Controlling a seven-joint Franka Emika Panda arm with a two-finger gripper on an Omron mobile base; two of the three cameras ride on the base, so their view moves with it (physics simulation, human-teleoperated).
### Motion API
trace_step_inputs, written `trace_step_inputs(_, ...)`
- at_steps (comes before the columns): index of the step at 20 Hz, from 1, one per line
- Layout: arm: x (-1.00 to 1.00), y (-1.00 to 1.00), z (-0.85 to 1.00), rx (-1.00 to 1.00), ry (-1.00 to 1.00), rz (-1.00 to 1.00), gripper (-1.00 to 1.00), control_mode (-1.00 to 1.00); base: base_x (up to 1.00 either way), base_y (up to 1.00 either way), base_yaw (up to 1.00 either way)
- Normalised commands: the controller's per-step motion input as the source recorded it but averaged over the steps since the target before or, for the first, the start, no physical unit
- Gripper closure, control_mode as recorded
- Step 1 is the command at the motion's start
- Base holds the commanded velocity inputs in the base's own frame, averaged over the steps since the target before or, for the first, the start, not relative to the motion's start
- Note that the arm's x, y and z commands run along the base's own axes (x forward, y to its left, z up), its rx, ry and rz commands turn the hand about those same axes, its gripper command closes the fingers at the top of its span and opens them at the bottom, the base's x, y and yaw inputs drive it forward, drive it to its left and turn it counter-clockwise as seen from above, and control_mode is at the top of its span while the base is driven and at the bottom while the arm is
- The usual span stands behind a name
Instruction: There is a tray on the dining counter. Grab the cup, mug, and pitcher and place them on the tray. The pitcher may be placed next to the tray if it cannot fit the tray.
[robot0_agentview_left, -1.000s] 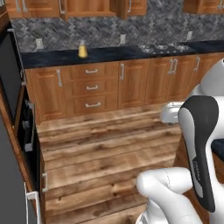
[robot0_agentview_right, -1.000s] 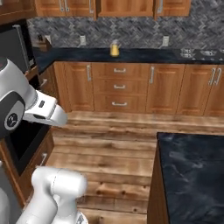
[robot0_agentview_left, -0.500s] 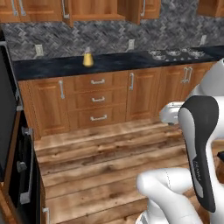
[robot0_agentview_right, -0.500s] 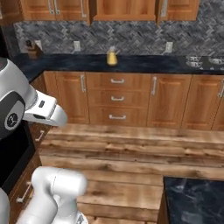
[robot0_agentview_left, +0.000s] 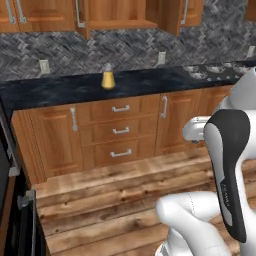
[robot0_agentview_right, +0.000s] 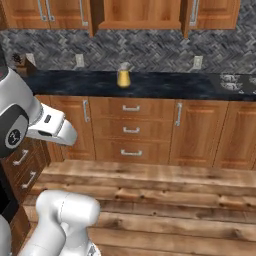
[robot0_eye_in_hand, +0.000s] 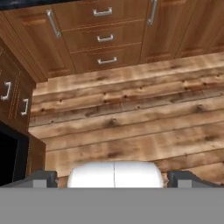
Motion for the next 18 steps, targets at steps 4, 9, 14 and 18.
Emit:
trace_step_inputs(4, 0.00, 0.00, 0.00, 0.00, 0.00, 0.00, -1.00, 1.00, 1.00, -0.02, 0.00)
trace_step_inputs(9, 0.00, 0.00, 0.00, 0.00, 0.00, 0.00, -1.00, 1.00, 1.00, -0.28, 0.00)
trace_step_inputs(14, 0.00, 0.00, 0.00, 0.00, 0.00, 0.00, -1.00, 1.00, 1.00, -0.24, 0.00)
trace_step_inputs(18, 0.00, 0.00, 0.00, 0.00, 0.00, 0.00, -1.00, 1.00, 1.00, -0.20, 0.00)
